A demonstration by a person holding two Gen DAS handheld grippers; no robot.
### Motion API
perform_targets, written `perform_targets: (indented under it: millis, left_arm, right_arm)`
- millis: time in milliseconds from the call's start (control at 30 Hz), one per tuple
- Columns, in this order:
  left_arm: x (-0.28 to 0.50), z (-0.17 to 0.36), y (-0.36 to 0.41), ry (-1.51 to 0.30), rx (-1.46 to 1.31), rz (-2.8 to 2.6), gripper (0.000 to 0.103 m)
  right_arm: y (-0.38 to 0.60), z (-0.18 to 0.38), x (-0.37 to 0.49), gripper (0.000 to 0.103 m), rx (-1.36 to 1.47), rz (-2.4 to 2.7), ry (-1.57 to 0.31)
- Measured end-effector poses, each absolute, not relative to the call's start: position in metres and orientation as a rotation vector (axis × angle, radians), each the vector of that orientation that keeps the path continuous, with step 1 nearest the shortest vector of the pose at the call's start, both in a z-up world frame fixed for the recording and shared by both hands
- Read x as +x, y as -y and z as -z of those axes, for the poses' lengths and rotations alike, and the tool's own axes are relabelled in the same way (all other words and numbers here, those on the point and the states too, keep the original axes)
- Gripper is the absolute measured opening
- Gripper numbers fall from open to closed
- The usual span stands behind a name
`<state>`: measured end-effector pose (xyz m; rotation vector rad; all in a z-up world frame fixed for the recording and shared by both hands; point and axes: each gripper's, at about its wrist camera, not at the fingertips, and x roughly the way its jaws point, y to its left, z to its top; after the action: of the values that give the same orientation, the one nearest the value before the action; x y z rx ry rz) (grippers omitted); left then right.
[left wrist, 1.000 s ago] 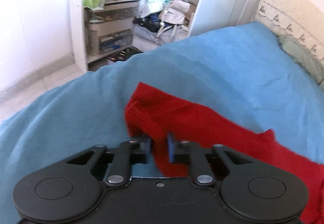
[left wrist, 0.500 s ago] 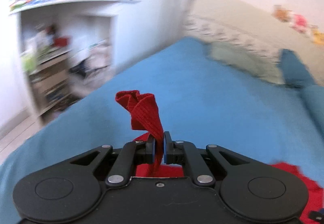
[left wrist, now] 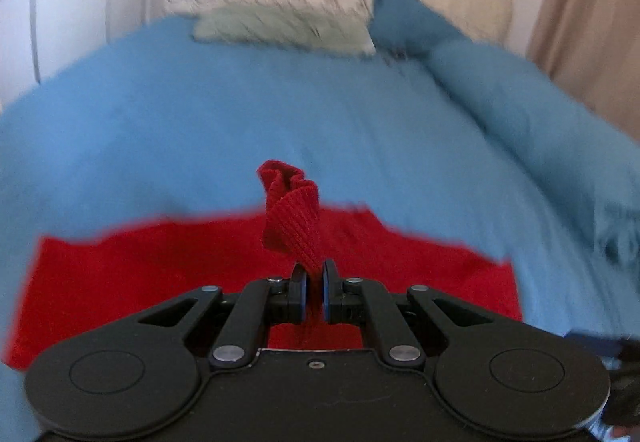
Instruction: Fold small clothes
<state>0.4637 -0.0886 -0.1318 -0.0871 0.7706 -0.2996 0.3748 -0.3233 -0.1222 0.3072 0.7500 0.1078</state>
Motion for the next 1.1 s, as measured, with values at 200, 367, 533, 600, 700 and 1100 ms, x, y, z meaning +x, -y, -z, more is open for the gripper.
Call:
perform_targets:
  millis: [200,367,533,600,700,1100]
  left_arm:
    - [0.467,0.189,0.13,-0.9,-0.05,0.295,0.009]
    - [0.464,0.18,0.128,-0.896,-0.064,0.32,0.062]
    - [0.451,0.144,0.099,-0.864,-0.035,0.276,0.066]
    - [0.441,0.132,0.081,-0.856,-0.04,0.253,0.069]
    - [0.435,0.123,0.053,-0.857,-0.016,0.197,0.072]
    - [0.43,0.14,-0.04,-0.913,-0.006,0.098,0.072]
  right_arm:
    - [0.36,0.146,0.372,0.103,0.361,-0.1,-0.763]
    - [0.372,0.155,0.374,0.103,0.39,-0.119,-0.77]
    - [0.368,0.145,0.38,0.103,0.393,-0.141,-0.771]
    - [0.36,0.14,0.387,0.103,0.401,-0.149,-0.8]
    - [0.337,0.138,0.4,0.103,0.428,-0.173,-0.864]
    - [0.244,0.171,0.444,0.079,0.439,-0.071,-0.954]
